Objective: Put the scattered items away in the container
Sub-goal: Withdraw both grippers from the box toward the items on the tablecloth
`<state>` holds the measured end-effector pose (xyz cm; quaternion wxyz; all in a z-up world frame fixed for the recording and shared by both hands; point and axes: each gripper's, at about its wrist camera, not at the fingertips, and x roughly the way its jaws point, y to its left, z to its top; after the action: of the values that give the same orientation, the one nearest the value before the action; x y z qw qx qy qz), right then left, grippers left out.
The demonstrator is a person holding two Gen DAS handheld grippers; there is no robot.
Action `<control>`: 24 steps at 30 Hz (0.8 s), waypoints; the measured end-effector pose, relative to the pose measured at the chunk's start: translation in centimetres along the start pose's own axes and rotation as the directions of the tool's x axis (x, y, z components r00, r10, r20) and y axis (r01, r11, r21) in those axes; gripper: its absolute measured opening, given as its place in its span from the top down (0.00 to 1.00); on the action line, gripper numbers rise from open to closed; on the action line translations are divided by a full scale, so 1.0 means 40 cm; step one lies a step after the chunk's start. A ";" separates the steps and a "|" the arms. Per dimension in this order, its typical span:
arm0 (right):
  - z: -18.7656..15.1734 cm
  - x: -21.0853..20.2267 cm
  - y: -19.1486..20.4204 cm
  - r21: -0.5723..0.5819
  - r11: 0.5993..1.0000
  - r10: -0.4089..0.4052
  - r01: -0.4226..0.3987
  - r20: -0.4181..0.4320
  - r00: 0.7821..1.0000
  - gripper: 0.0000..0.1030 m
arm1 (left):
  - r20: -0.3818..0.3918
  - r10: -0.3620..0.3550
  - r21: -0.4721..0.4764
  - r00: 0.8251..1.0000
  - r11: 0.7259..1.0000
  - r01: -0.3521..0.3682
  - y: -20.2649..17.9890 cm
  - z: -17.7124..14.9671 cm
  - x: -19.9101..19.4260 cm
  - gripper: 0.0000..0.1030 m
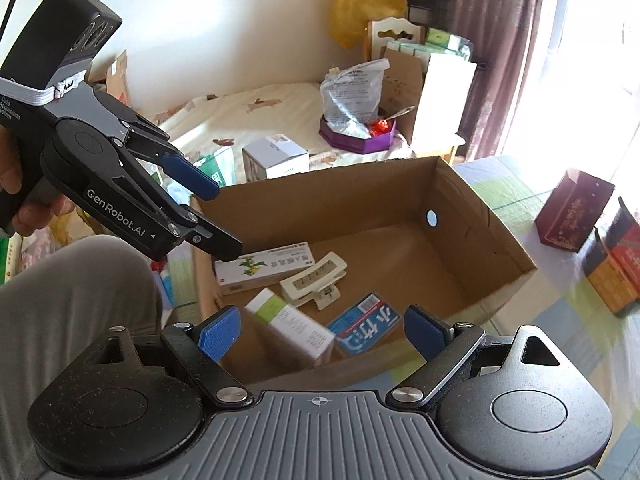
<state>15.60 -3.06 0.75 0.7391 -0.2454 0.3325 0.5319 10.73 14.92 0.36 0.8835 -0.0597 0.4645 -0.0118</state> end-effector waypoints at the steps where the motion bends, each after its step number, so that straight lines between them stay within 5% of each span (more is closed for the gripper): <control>1: -0.005 -0.012 0.008 0.010 1.000 -0.002 0.002 0.005 1.000 0.09 | 0.002 -0.002 0.003 1.000 1.000 0.002 -0.006 -0.006 -0.009 0.28; 8: -0.050 -0.090 0.066 0.071 0.997 -0.023 0.020 0.038 0.999 0.00 | 0.007 -0.021 0.009 1.000 1.000 0.021 -0.048 -0.057 -0.068 0.20; 24: -0.162 -0.233 0.157 0.154 0.985 -0.087 0.076 0.060 0.994 0.00 | 0.002 -0.076 0.025 0.997 0.997 0.076 -0.138 -0.157 -0.143 0.19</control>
<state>6.17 -11.54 3.43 0.7874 -0.1841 0.3370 0.4822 2.50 9.29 2.15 0.8837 -0.0664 0.4606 -0.0511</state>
